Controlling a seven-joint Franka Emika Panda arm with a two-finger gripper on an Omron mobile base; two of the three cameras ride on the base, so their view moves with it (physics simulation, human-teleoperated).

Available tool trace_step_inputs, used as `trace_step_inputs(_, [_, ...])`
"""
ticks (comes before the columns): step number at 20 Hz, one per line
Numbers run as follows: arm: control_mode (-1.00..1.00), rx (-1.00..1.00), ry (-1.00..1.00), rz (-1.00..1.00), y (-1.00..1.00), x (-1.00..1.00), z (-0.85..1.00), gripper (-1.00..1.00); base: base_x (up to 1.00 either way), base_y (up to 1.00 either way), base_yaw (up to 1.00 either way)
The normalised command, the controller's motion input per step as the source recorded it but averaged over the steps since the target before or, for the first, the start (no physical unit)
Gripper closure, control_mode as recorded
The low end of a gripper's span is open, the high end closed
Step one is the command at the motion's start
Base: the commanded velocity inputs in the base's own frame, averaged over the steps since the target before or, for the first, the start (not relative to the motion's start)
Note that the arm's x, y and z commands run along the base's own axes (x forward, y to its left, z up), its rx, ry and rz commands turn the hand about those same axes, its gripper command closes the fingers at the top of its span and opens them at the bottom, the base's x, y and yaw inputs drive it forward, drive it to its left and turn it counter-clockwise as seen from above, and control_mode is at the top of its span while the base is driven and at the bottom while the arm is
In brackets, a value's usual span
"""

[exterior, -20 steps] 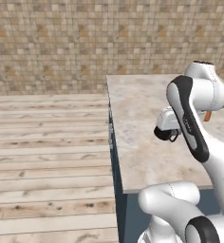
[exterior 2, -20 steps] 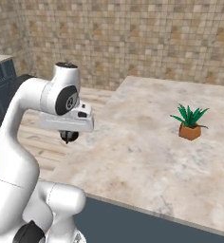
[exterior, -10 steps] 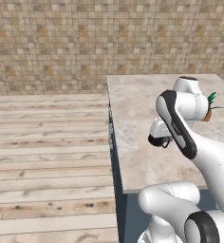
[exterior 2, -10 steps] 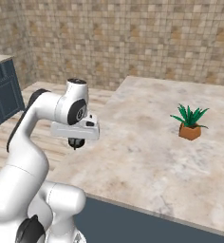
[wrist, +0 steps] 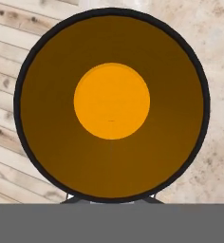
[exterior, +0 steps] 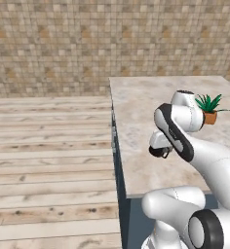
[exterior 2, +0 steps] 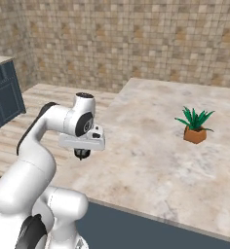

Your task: Clear the mugs and bowl far away from the sink.

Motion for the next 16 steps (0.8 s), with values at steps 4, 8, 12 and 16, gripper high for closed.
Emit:
trace_step_inputs(4, [-1.0,0.0,0.01,0.0,0.0,0.11,-0.34,1.0,0.0,0.0,0.0])
trace_step_inputs(8, [-1.0,0.0,0.03,0.0,0.0,0.09,-0.38,1.0,0.0,0.0,0.0])
trace_step_inputs(12, [-1.0,0.0,0.03,0.0,0.0,0.13,-0.36,1.0,0.0,0.0,0.0])
trace_step_inputs(16, [-1.0,0.0,0.03,0.0,0.0,0.14,-0.3,1.0,0.0,0.0,0.0])
